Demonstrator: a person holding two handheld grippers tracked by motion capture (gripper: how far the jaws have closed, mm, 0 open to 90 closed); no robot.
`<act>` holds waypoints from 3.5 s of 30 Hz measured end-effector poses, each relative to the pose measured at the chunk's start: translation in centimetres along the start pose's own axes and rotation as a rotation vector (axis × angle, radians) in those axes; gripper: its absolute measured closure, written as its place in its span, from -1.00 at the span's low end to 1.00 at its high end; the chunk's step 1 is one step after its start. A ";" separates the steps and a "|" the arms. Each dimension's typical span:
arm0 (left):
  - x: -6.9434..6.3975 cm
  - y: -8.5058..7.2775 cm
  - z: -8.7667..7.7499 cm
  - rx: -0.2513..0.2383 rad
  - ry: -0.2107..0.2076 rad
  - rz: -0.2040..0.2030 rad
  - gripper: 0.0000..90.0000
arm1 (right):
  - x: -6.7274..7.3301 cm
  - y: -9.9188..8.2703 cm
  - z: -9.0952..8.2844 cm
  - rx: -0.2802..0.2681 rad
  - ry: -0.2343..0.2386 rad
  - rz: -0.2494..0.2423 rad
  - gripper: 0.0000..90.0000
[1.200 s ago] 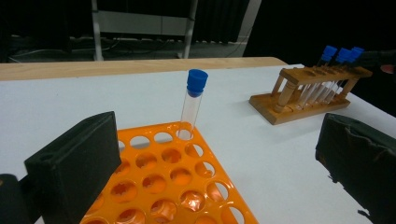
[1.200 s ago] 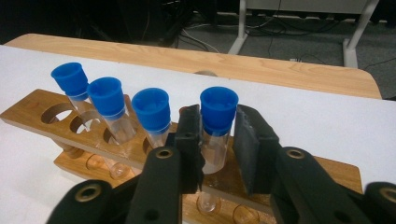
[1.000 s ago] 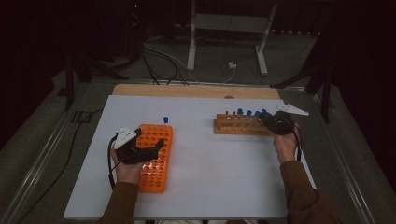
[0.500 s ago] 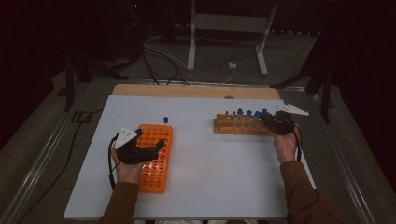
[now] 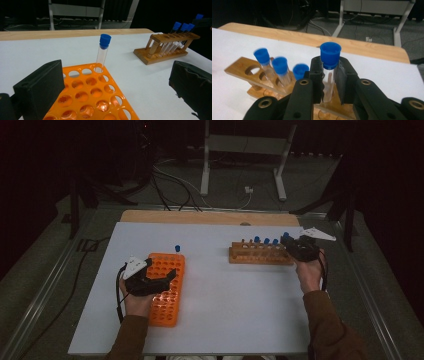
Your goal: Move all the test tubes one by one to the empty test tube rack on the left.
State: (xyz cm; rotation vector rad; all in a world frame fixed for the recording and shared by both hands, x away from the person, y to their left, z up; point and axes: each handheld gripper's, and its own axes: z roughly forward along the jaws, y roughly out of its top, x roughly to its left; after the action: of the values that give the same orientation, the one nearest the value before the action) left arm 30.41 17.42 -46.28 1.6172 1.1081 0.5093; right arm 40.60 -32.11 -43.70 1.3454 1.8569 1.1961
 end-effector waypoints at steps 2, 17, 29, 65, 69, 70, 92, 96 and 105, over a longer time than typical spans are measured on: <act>0.0 0.0 0.0 0.000 0.000 0.000 -0.98 | 0.1 0.4 -0.2 -0.005 0.002 -0.006 0.71; 0.0 -0.2 0.2 0.008 -0.003 -0.006 -0.98 | -0.5 2.3 -2.0 -0.052 0.008 0.036 0.71; 0.1 -0.3 0.2 0.010 -0.006 -0.015 -0.98 | 0.0 3.3 -3.1 -0.060 0.019 0.019 0.71; -0.5 -0.3 0.5 0.019 -0.009 -0.005 -0.98 | 5.2 2.6 -4.3 -0.053 0.189 -0.048 0.70; -0.7 -0.2 0.5 0.020 -0.013 0.006 -0.98 | 5.9 2.5 -4.2 -0.049 0.212 -0.054 0.71; -0.8 -0.2 0.5 0.024 -0.013 0.009 -0.98 | 6.1 2.4 -4.1 -0.049 0.217 -0.053 0.71; -2.8 2.0 1.1 -0.024 -0.084 0.081 -0.98 | 10.5 2.6 -2.5 -0.028 0.302 -0.091 0.70; -3.2 2.1 1.4 -0.036 -0.098 0.098 -0.98 | 11.3 2.7 -2.2 -0.025 0.318 -0.098 0.70; -4.8 2.3 2.8 -0.023 -0.131 0.130 -0.97 | 13.1 3.0 -1.5 -0.020 0.350 -0.113 0.70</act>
State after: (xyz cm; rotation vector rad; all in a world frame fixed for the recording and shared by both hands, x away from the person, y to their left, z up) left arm 31.19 11.86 -44.17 1.6851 0.9014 0.4912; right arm 36.07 -20.04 -39.49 1.0547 2.1209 1.4576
